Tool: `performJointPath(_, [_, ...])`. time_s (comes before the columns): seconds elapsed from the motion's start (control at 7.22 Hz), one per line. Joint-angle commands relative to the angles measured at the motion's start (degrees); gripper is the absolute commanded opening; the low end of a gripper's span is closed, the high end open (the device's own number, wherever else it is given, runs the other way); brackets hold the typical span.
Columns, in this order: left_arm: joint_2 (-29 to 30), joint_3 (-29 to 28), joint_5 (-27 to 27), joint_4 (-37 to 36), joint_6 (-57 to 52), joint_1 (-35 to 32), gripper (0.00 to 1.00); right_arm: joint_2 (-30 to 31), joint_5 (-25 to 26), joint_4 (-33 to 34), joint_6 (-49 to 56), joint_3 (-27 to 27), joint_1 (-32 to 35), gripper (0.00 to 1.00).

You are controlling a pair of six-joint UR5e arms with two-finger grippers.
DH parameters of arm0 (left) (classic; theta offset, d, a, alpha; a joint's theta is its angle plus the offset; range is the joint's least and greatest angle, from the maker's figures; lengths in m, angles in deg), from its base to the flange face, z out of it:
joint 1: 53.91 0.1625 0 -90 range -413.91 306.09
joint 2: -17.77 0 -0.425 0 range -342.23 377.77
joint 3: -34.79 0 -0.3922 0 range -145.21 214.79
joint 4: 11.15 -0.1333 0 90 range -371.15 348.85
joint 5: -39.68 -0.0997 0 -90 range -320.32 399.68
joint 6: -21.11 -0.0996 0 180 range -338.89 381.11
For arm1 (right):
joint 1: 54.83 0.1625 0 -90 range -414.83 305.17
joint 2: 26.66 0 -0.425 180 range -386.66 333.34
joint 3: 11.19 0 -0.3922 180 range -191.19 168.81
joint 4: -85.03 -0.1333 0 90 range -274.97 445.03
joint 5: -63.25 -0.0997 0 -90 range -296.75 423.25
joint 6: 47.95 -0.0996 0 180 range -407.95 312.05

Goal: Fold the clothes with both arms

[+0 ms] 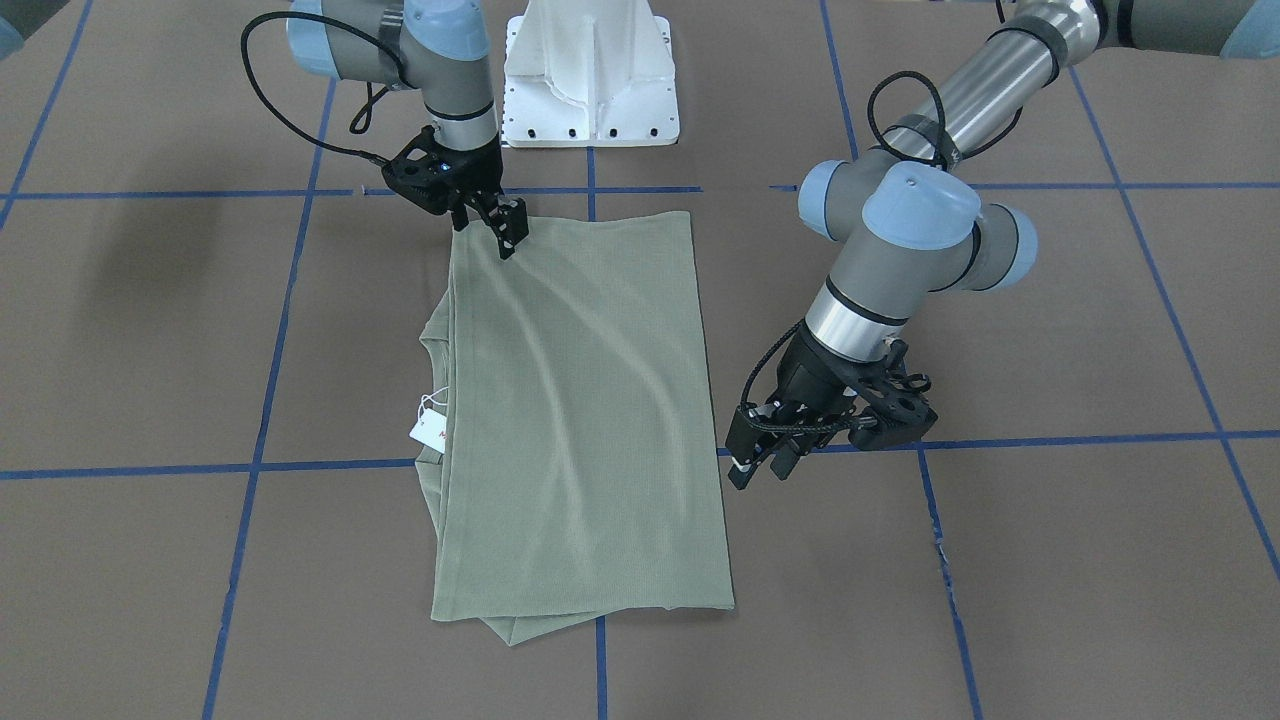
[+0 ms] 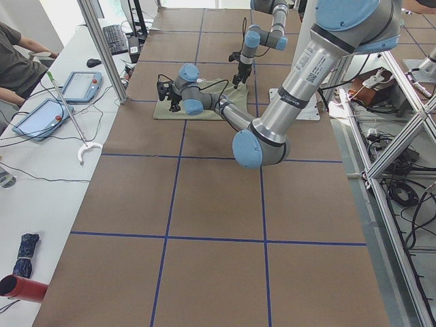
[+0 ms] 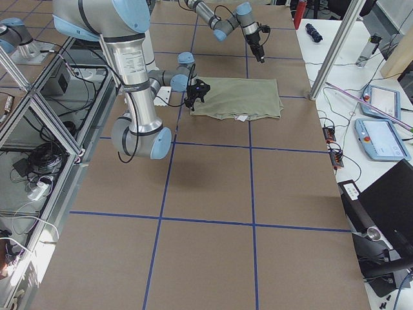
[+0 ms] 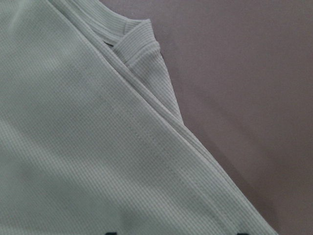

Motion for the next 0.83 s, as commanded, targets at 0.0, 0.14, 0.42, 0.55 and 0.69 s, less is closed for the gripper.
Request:
performJointPath(0.0, [-0.1,0.5,0.0,0.0,0.0,0.0,0.64,0.0,-0.1,0.1,-0.2,-0.5,-0.4,0.82])
performJointPath(0.14, [-0.1,0.5,0.0,-0.1,0.0,0.0,0.64,0.1,-0.1,0.4,-0.2,-0.3,-0.6,0.74])
performJointPath(0.42, [0.0,0.5,0.0,-0.1,0.0,0.0,0.64,0.3,-0.7,0.5,-0.1,0.0,-0.4,0.01])
performJointPath(0.55, [0.0,0.5,0.0,-0.1,0.0,0.0,0.64,0.4,-2.6,0.4,0.0,0.0,-0.4,0.00])
performJointPath(0.69, [0.0,0.5,0.0,-0.1,0.0,0.0,0.64,0.4,-2.7,0.5,0.1,0.0,-0.4,0.00])
